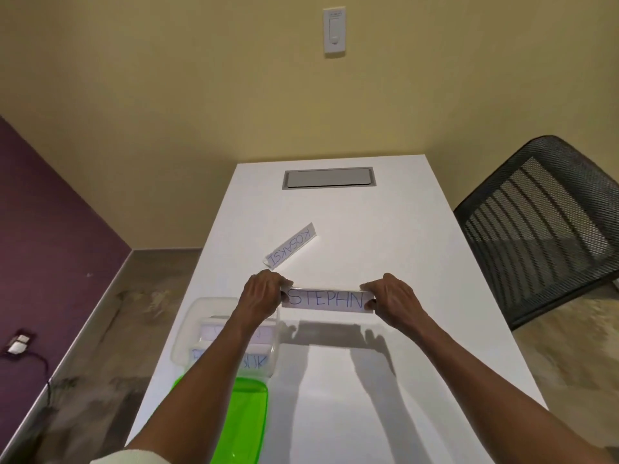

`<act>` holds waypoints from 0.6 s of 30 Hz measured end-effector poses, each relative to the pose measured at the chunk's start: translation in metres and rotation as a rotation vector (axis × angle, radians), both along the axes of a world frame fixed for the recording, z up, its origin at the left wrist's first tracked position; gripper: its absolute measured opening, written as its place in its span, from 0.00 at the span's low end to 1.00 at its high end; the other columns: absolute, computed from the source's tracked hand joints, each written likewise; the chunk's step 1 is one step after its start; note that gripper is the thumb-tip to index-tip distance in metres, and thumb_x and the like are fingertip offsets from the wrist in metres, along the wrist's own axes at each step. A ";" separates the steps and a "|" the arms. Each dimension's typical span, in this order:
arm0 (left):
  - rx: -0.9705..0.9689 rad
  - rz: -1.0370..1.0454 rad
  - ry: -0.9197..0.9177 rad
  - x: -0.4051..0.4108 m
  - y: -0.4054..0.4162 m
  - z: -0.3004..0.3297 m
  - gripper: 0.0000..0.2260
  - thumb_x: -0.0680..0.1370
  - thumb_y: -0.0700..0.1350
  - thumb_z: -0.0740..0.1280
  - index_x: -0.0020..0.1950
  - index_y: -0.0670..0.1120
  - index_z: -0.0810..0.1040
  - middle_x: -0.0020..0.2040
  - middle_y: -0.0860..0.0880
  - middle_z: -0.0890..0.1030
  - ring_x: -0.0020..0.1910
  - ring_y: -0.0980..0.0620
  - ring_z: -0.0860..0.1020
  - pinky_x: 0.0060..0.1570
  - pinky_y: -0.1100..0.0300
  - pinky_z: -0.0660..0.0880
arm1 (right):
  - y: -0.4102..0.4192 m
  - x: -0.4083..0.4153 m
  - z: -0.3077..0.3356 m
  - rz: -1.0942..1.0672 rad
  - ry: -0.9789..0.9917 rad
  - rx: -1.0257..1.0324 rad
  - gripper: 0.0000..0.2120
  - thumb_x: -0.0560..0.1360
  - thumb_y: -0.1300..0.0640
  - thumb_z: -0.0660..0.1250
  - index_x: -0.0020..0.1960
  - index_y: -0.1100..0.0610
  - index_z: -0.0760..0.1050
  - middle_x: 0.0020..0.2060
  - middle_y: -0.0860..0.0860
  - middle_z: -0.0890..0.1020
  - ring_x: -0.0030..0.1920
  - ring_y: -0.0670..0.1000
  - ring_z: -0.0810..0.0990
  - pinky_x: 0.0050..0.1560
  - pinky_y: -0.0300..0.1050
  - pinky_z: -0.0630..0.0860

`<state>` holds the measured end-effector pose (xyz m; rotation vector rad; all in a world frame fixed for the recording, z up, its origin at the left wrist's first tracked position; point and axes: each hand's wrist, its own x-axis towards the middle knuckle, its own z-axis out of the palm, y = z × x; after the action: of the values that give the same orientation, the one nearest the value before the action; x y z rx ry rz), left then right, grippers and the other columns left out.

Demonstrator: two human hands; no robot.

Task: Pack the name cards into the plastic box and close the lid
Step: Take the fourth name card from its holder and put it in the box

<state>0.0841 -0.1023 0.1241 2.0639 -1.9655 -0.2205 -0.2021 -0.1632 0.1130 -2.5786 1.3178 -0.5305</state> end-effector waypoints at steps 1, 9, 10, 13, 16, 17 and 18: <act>-0.001 0.006 0.003 0.005 0.004 0.001 0.12 0.73 0.40 0.73 0.56 0.44 0.83 0.50 0.41 0.84 0.51 0.39 0.80 0.49 0.53 0.75 | 0.004 0.005 0.001 0.009 -0.002 -0.010 0.20 0.52 0.70 0.80 0.42 0.63 0.82 0.28 0.56 0.81 0.28 0.60 0.77 0.24 0.47 0.73; 0.014 0.052 -0.002 0.058 0.032 0.008 0.13 0.74 0.39 0.71 0.59 0.45 0.82 0.52 0.41 0.83 0.54 0.42 0.79 0.51 0.53 0.74 | 0.025 0.057 0.006 0.074 -0.012 -0.090 0.20 0.50 0.68 0.81 0.40 0.62 0.82 0.26 0.55 0.80 0.26 0.58 0.77 0.22 0.46 0.73; 0.024 0.061 -0.005 0.064 0.035 0.009 0.13 0.75 0.39 0.70 0.59 0.45 0.82 0.53 0.41 0.83 0.55 0.43 0.79 0.52 0.54 0.73 | 0.028 0.065 0.006 0.086 -0.005 -0.092 0.19 0.50 0.68 0.81 0.40 0.63 0.82 0.26 0.56 0.80 0.27 0.58 0.77 0.22 0.46 0.74; 0.048 0.074 -0.015 0.085 0.044 0.010 0.13 0.75 0.40 0.70 0.60 0.46 0.81 0.54 0.42 0.83 0.56 0.44 0.78 0.54 0.55 0.72 | 0.035 0.087 0.005 0.095 0.079 -0.061 0.14 0.58 0.64 0.78 0.42 0.63 0.81 0.30 0.57 0.81 0.33 0.60 0.78 0.29 0.49 0.75; 0.066 0.087 -0.019 0.105 0.053 0.009 0.13 0.75 0.41 0.70 0.59 0.46 0.82 0.54 0.42 0.83 0.56 0.44 0.78 0.55 0.54 0.73 | 0.042 0.108 0.006 0.080 0.139 -0.031 0.10 0.65 0.60 0.74 0.45 0.62 0.81 0.35 0.59 0.82 0.40 0.62 0.77 0.36 0.52 0.75; 0.072 0.092 -0.020 0.111 0.056 0.008 0.13 0.75 0.40 0.70 0.59 0.46 0.82 0.54 0.42 0.84 0.56 0.44 0.78 0.55 0.53 0.73 | 0.045 0.114 0.005 0.101 0.135 -0.029 0.10 0.64 0.61 0.74 0.45 0.62 0.81 0.34 0.60 0.82 0.39 0.62 0.78 0.35 0.51 0.74; 0.076 0.096 -0.020 0.117 0.059 0.007 0.13 0.75 0.40 0.69 0.59 0.46 0.82 0.53 0.42 0.84 0.56 0.44 0.78 0.55 0.53 0.73 | 0.047 0.121 0.005 0.116 0.146 -0.037 0.10 0.64 0.60 0.74 0.44 0.62 0.81 0.34 0.59 0.82 0.39 0.62 0.78 0.35 0.51 0.74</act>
<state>0.2009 -0.0429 0.1310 2.2093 -1.8911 -0.2590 -0.0815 -0.1158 0.1175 -2.7498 1.2010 -0.3560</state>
